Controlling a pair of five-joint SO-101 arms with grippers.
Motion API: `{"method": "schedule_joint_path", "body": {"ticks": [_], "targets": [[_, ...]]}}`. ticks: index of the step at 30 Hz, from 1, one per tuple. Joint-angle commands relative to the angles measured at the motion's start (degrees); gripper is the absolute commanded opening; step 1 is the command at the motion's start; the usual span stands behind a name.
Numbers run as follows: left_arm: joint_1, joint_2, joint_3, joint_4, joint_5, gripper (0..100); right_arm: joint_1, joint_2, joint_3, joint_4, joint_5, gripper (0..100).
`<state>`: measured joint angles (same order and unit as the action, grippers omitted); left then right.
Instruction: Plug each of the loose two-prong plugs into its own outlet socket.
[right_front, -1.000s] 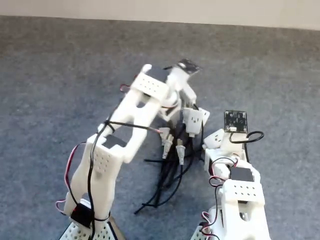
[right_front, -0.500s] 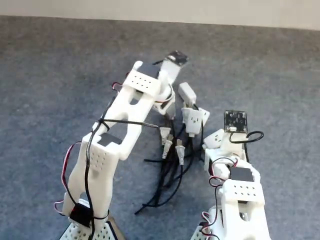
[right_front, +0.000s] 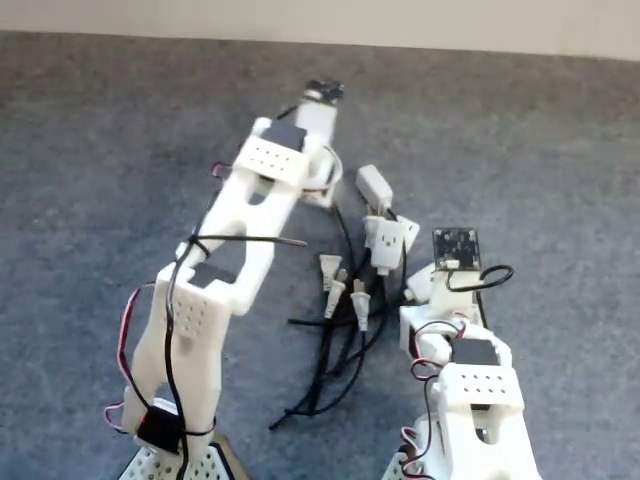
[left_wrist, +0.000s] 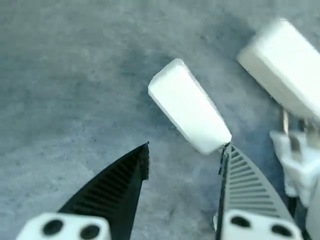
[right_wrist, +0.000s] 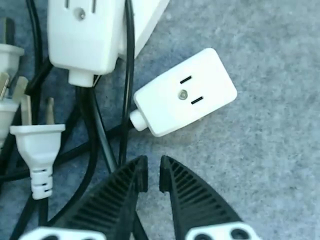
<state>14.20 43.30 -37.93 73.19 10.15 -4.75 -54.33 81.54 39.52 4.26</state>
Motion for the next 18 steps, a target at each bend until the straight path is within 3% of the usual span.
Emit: {"method": "schedule_joint_path", "body": {"ticks": [1,10,18], "targets": [[-5.14,-3.38,-4.0,-0.44,4.31,23,-0.4,0.04,-0.4,-1.1,-0.18,5.7],[-7.25,-3.47,-6.99,7.21,4.31,23,-0.4,0.04,-0.4,-1.1,-0.18,5.7],[-4.44,-3.21,-18.33,14.68,3.87,23,-0.4,0.04,-0.48,-1.1,-0.18,5.7]]}}
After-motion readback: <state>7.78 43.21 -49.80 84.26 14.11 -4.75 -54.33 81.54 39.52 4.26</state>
